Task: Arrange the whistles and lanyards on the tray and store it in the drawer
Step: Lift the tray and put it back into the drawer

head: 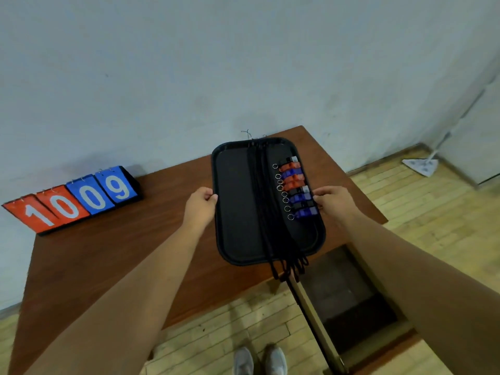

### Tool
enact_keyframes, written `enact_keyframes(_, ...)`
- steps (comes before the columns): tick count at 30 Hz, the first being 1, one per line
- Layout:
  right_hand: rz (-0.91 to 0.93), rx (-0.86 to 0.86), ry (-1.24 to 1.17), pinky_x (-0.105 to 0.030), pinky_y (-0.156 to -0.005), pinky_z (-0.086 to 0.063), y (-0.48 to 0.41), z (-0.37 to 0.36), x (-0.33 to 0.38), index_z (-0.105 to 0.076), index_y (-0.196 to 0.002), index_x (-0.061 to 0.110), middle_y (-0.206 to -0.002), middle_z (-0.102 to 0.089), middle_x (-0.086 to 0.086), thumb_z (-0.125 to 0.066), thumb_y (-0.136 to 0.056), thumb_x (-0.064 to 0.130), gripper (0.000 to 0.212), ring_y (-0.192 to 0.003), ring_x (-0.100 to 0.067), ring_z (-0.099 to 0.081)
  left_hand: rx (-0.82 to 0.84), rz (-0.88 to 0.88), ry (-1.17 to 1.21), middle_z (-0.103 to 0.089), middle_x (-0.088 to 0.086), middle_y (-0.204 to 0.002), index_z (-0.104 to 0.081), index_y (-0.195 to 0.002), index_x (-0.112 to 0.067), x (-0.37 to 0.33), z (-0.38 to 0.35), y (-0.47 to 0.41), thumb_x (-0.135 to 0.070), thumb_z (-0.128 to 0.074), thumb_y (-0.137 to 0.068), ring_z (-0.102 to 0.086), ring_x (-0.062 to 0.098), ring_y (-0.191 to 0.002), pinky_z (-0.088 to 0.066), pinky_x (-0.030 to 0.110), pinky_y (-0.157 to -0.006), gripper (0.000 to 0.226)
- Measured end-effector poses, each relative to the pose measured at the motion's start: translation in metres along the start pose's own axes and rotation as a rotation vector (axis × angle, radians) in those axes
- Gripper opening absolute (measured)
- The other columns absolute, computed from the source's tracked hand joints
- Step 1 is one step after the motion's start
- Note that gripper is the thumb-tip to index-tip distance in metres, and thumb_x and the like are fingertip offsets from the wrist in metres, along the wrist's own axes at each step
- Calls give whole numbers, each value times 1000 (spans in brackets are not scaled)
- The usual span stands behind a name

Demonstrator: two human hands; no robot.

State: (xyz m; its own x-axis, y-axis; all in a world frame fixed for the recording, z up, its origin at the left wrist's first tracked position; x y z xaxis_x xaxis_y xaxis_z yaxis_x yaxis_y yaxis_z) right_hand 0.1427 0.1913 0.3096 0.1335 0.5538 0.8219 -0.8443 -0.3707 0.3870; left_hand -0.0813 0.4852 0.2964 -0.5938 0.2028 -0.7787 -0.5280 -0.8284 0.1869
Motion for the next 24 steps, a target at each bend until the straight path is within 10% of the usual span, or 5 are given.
enact_keyframes(10, -146, -220, -155, -26, -58, -47, 36, 76, -71, -66, -84, 10, -83, -67, -9, -55, -94, -6, 22, -71, -17, -64, 194, -81, -21, -65, 4, -124, -64, -120, -13, -37, -95, 12, -20, -56, -101, -60, 23, -112, -44, 31, -85, 22)
enact_keyframes(24, -117, -166, -146, -37, -78, -56, -11, 168, -118, -69, -93, 12, -103, -67, -10, -56, -95, -2, 19, -96, -23, -64, 172, -69, 5, -64, 5, -120, -62, -121, -11, -86, -185, 50, -21, -55, -102, -60, 25, -112, -46, 34, -89, 23)
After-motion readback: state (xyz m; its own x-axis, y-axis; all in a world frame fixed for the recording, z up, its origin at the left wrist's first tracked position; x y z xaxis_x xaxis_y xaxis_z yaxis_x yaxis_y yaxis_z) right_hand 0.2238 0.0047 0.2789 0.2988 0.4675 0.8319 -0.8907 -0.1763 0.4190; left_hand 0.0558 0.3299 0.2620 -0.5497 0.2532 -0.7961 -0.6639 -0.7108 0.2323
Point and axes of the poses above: each hand's wrist, its own y-axis away from the middle knuckle, its own z-axis out of the back of the hand, x = y × z, the point moved 9 cm from there along -y, towards the middle knuckle
